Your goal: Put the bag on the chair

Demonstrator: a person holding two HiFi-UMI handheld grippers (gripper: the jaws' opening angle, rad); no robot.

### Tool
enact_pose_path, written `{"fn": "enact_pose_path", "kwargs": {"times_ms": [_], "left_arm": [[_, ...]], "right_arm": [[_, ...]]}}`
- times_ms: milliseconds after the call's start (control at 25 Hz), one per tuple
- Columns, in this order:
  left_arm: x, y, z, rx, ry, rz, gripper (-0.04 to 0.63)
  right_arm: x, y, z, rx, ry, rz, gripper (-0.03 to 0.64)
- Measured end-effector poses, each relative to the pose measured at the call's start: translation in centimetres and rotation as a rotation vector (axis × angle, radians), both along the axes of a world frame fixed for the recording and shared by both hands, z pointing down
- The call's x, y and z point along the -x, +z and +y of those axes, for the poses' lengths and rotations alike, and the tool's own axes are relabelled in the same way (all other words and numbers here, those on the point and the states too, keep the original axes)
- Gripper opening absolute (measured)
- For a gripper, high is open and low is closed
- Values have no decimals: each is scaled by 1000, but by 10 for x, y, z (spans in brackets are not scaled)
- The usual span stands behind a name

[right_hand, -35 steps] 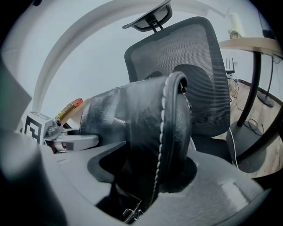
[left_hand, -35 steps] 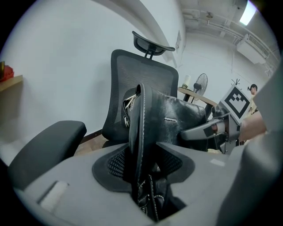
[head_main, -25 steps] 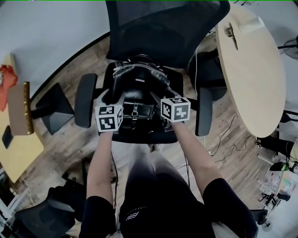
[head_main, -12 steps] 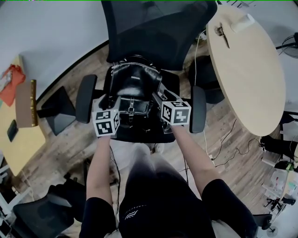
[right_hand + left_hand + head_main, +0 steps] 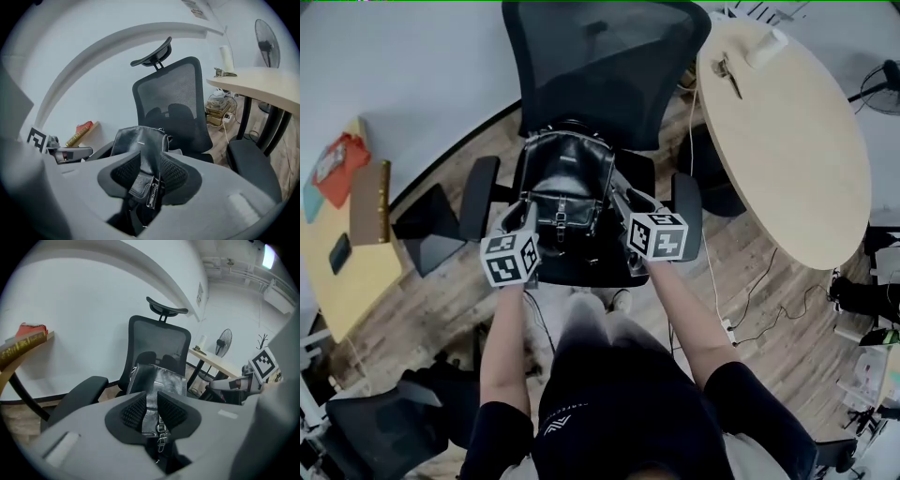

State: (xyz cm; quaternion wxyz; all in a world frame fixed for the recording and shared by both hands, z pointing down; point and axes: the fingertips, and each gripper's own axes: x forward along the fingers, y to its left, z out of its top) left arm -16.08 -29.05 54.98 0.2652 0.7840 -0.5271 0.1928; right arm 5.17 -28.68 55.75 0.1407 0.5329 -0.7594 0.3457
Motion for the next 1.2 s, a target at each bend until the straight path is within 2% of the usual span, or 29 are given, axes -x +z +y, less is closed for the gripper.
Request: {"fn": "enact_pose_path", "kwargs": {"times_ms": [160,240,520,1200], "left_arm": [[-2,-25,8,-41,-19,18,54],[-3,-33,13,-55,-23,20,5],[-6,-54,31,-76,-22,26,14],[-12,-72,60,-64,-40,14,15]], "right_arm": [[0,-9,12,-1,-6,-12,106],[1,-13,17,-2,-9,-26,77],[-6,-27,30,-15,12,-9,3],[-9,-49,45,-26,-38,40,2]]}}
